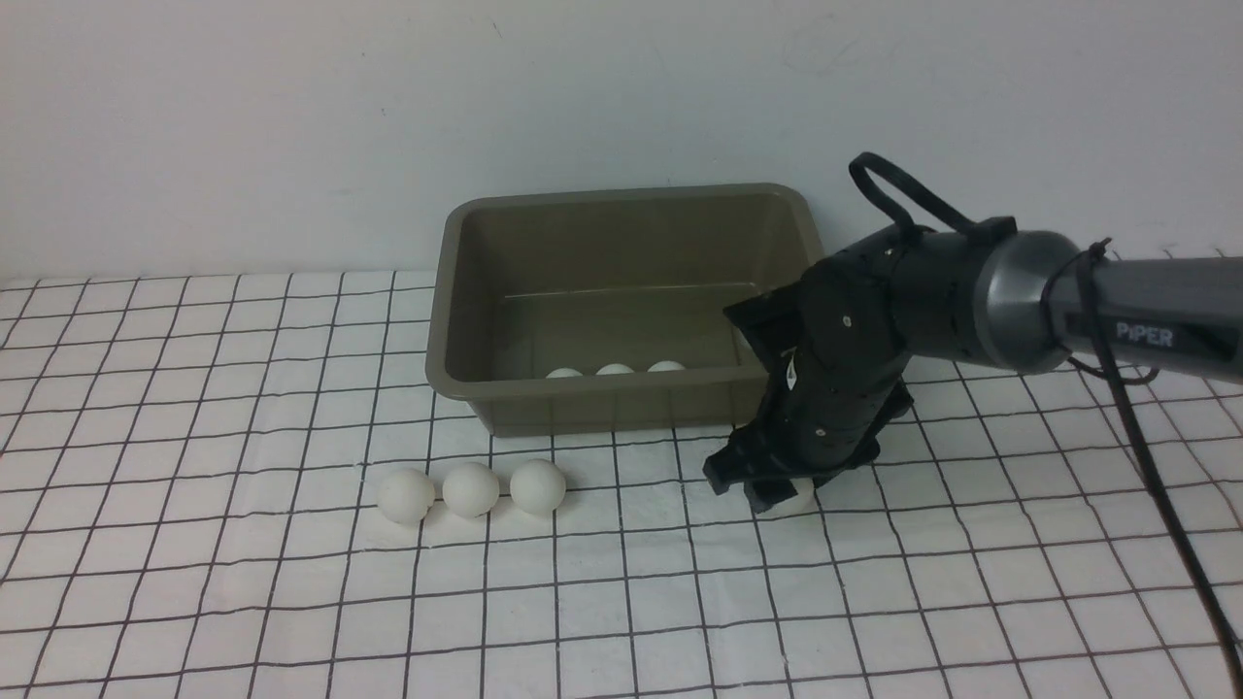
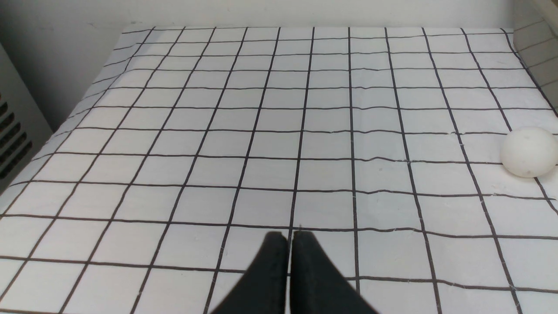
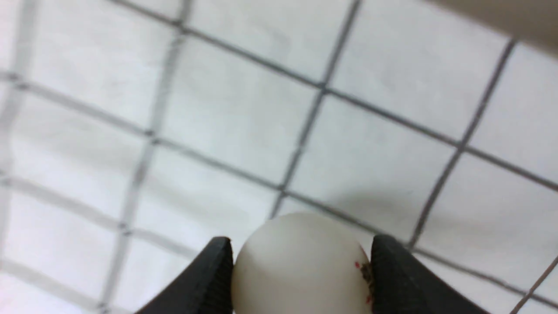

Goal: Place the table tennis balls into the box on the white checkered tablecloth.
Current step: 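Reach for and grasp a ping pong ball on the table, then release the ping pong ball into the bin and lift the gripper away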

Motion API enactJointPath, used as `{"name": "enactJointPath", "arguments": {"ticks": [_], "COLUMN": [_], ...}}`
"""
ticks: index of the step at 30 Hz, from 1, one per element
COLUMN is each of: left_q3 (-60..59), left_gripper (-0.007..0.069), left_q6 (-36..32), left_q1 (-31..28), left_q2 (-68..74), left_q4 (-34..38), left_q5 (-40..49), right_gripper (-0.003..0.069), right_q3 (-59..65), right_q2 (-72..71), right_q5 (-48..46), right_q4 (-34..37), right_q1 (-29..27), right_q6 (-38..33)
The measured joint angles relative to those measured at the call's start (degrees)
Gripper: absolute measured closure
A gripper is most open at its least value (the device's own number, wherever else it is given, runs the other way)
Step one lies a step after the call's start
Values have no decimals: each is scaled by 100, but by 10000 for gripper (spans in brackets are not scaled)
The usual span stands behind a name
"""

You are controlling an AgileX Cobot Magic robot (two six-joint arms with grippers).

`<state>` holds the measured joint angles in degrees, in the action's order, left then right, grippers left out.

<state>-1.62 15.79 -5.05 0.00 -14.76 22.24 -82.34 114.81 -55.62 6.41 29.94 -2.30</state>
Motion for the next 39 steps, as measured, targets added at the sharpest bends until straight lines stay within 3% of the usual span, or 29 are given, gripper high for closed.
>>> {"name": "enactJointPath", "arguments": {"ticks": [5, 14, 23, 32, 39], "left_q3": [0, 0, 0, 0, 0], "left_gripper": [629, 629, 629, 629, 629], "left_q6": [0, 0, 0, 0, 0], "left_q1": [0, 0, 0, 0, 0], "left_q2": [0, 0, 0, 0, 0], "left_q4": [0, 0, 0, 0, 0], "left_q5": [0, 0, 0, 0, 0], "right_gripper": [296, 296, 289, 189, 238], "right_q3": [-275, -1931, -2711, -2833, -3152], "right_q2": [-752, -93, 1072, 1118, 781], "right_q5": [135, 831, 625, 436, -159], "right_q4": [364, -641, -719, -774, -1017], "right_q1": [0, 0, 0, 0, 0], "right_q6": [-319, -394, -465, -472, -477]}}
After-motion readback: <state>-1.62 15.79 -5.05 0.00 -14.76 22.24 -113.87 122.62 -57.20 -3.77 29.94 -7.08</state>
